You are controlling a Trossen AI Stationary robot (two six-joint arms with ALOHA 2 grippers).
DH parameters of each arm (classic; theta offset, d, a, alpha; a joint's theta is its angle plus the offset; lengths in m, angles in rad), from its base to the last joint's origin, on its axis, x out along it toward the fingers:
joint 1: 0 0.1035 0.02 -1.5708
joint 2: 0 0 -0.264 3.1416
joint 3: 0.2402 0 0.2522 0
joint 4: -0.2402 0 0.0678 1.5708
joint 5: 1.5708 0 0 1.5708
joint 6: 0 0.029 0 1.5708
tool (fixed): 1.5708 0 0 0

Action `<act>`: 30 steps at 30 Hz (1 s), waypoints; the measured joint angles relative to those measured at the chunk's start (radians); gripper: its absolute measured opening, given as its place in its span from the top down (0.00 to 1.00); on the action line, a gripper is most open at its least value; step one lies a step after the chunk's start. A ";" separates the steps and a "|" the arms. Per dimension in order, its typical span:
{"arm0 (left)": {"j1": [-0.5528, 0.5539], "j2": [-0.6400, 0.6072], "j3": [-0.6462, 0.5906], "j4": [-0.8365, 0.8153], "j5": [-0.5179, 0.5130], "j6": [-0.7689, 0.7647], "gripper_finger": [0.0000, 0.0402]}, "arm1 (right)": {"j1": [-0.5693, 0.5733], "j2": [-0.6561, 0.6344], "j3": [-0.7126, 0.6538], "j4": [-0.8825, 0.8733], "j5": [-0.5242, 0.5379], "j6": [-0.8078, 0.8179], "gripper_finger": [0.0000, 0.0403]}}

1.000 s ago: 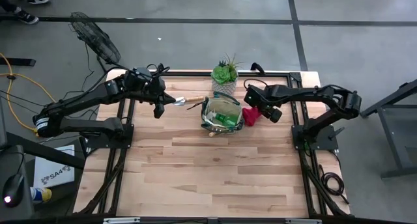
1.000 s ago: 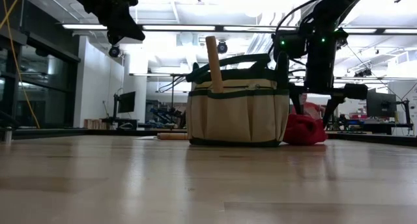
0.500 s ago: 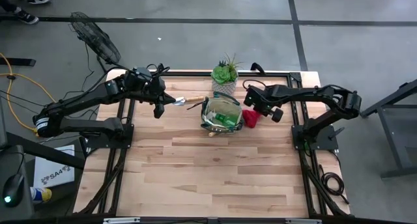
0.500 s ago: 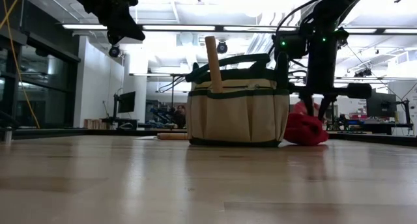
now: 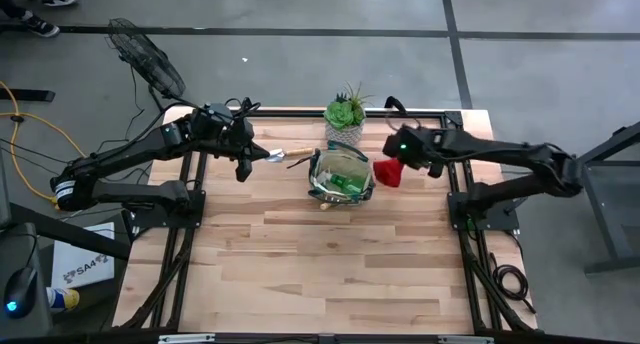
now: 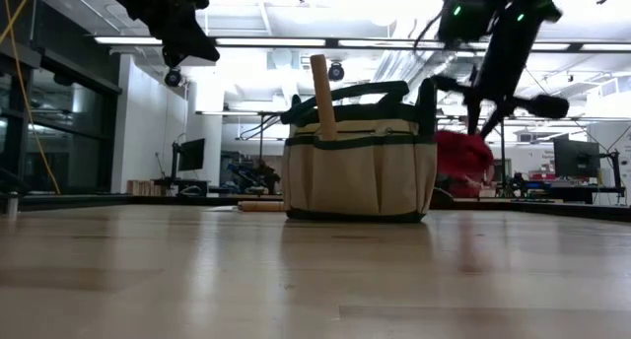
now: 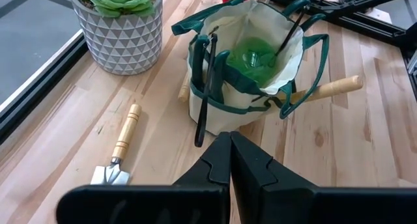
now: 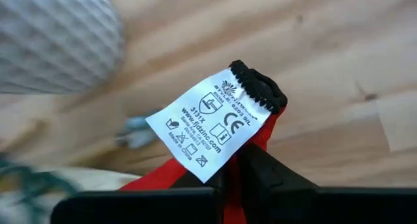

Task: Pick & Place Garden tools in Gardening bag
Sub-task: Put the red gloves into the brown gardening bag

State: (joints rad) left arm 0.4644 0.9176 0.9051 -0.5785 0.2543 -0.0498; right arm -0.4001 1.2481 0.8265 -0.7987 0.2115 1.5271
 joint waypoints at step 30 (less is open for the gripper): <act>0.000 0.000 0.000 -0.006 0.023 -0.006 1.00 | 0.107 -0.030 0.066 0.834 -0.165 -1.515 0.96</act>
State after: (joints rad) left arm 0.4644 0.9176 0.9054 -0.5843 0.2771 -0.0559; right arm -0.2928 1.2185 0.8921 0.0357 0.0460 0.0124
